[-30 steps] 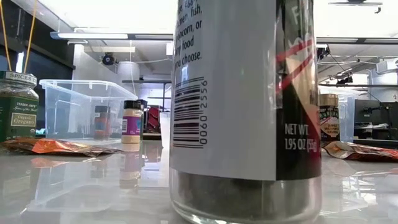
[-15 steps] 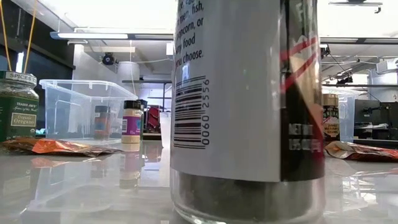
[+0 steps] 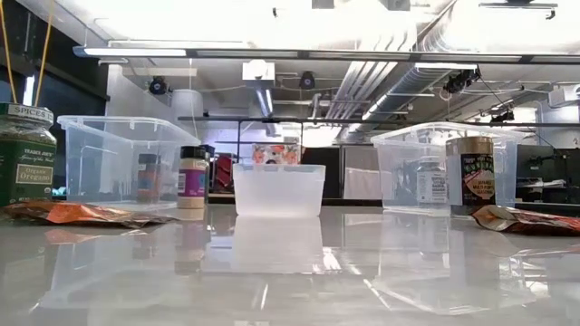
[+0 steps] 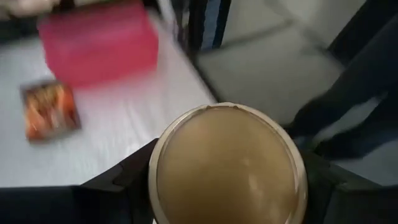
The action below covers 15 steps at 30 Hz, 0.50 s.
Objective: Sort spices by type
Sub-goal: Put the bottom gold seasoning bottle into the orange bin
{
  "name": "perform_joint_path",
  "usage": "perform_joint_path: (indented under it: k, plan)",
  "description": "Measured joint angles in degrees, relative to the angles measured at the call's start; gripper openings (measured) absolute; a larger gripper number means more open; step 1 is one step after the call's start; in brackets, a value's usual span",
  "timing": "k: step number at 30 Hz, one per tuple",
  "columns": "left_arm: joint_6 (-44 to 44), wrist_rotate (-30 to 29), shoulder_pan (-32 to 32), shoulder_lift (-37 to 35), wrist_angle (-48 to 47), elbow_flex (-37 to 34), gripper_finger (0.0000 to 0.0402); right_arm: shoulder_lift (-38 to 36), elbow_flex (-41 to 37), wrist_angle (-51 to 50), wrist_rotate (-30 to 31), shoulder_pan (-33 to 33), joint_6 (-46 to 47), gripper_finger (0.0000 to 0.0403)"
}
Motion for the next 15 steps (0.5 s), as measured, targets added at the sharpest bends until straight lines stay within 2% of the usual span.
perform_joint_path:
  k: [5,9,11,15]
  plan:
    - [-1.7,-0.2,-1.9,-10.1,8.6,0.0,0.0238,0.0,0.0,0.0,0.2,0.0,-1.3,0.024]
    - [-0.7,0.3,-5.8,-14.9,19.6,-2.7,0.0238,0.0,0.0,0.0,0.2,0.0,-1.5,0.024]
    - [-0.5,3.0,-8.0,-16.5,24.9,-5.6,0.0238,0.0,0.0,0.0,0.3,0.0,-1.5,0.024]
    - [-3.2,12.1,-12.3,-18.6,36.6,-11.1,0.0238,0.0,0.0,0.0,0.7,0.0,-1.5,0.024]
